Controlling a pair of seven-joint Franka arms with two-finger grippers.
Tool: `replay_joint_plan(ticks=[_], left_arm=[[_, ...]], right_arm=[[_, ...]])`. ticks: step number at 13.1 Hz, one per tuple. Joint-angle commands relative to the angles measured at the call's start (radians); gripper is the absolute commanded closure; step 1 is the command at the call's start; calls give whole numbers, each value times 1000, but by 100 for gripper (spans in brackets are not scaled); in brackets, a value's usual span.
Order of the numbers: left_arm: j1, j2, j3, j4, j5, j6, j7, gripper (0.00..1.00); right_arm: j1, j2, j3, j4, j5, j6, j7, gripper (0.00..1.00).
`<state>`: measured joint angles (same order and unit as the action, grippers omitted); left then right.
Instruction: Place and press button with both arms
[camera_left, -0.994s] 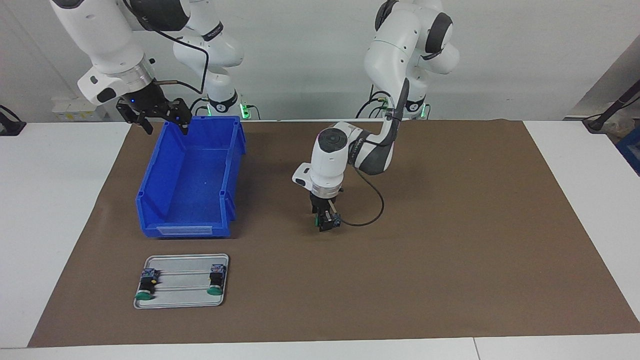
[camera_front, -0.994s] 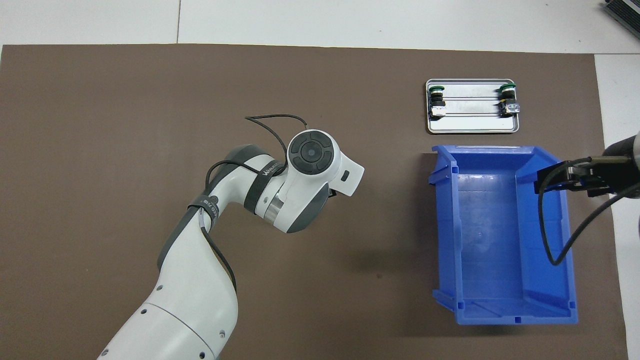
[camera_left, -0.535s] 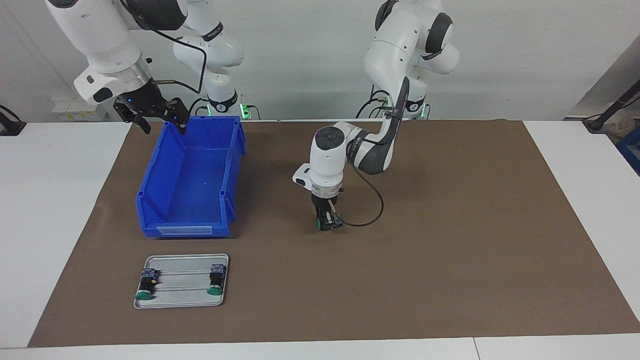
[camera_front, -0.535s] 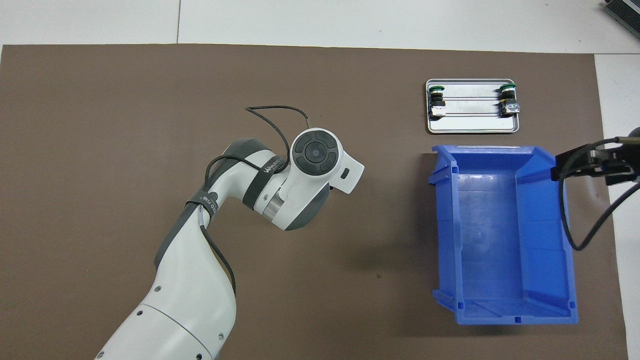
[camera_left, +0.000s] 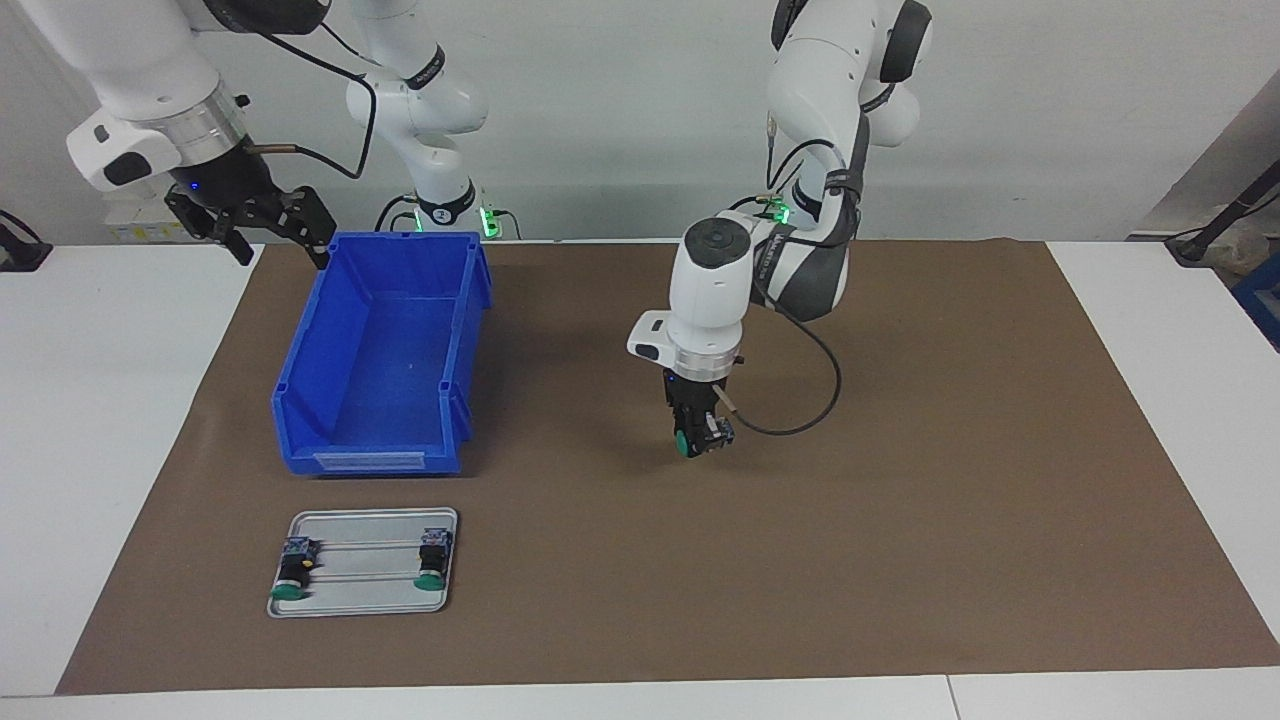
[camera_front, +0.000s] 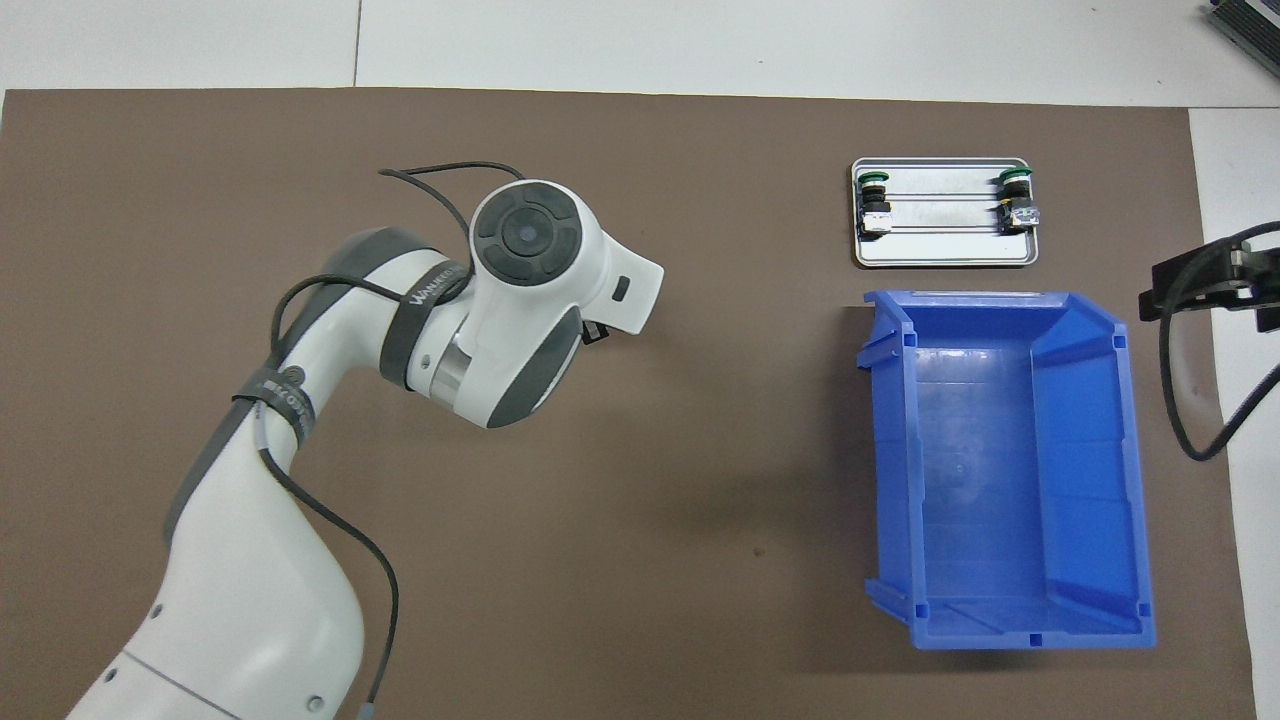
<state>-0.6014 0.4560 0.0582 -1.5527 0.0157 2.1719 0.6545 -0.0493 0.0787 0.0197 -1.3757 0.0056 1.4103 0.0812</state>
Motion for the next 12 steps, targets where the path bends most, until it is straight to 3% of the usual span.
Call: replay_joint_plan(ticks=[1,6,12], left_arm=[[64,-106,-14,-105,-66,-17,31,100],[199,-221,-9,-245,-322,-8,219,100],[316,-286,-6,-404,-678,61,535,100]], right_arm=[[12,7,-11,9,-12,4,-26,5],[12,7,-11,-3,-13,24,-18,5],[14,7,-7,-3,-12,24,-18,5]])
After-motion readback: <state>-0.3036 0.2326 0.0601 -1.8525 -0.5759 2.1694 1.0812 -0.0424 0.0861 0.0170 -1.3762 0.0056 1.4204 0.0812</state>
